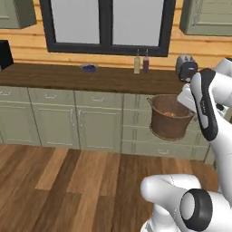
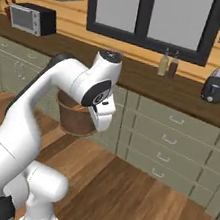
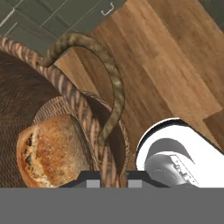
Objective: Open the cabinet, pick up the bread from the cabinet and place it in the basket. Then move the basket to the dining counter.
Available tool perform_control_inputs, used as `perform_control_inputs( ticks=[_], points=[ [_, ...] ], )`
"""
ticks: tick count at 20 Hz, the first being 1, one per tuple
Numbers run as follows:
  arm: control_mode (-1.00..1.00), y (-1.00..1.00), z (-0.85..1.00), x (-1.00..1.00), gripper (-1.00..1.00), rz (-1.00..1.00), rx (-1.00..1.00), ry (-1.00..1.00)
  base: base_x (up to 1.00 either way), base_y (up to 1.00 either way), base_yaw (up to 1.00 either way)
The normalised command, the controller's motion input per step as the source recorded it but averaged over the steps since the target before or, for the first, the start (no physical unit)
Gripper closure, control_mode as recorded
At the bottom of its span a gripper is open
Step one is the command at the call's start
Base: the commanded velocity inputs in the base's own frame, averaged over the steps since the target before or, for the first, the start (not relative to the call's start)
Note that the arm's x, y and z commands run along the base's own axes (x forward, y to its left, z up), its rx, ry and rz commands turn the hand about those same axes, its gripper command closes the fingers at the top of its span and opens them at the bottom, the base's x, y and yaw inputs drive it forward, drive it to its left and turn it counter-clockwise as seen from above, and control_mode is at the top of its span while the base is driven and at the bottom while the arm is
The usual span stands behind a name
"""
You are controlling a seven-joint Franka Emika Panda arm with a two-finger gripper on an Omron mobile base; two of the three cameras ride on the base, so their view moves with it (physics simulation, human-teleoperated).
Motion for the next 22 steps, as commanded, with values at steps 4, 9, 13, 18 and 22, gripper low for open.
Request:
perform_control_inputs(
  ticks=[4,9,13,18,22],
  points=[
    [1.00,0.00,0.00,0.00,1.00,0.00,0.00,0.00,-0.11,0.00,1.00],
    [1.00,0.00,0.00,0.00,1.00,0.00,0.00,0.00,-0.11,0.00,1.00],
    [1.00,0.00,0.00,0.00,1.00,0.00,0.00,0.00,-0.11,0.00,1.00],
    [1.00,0.00,0.00,0.00,1.00,0.00,0.00,0.00,-0.05,0.00,1.00],
    [1.00,0.00,0.00,0.00,1.00,0.00,0.00,0.00,0.00,0.00,1.00]
  ],
)
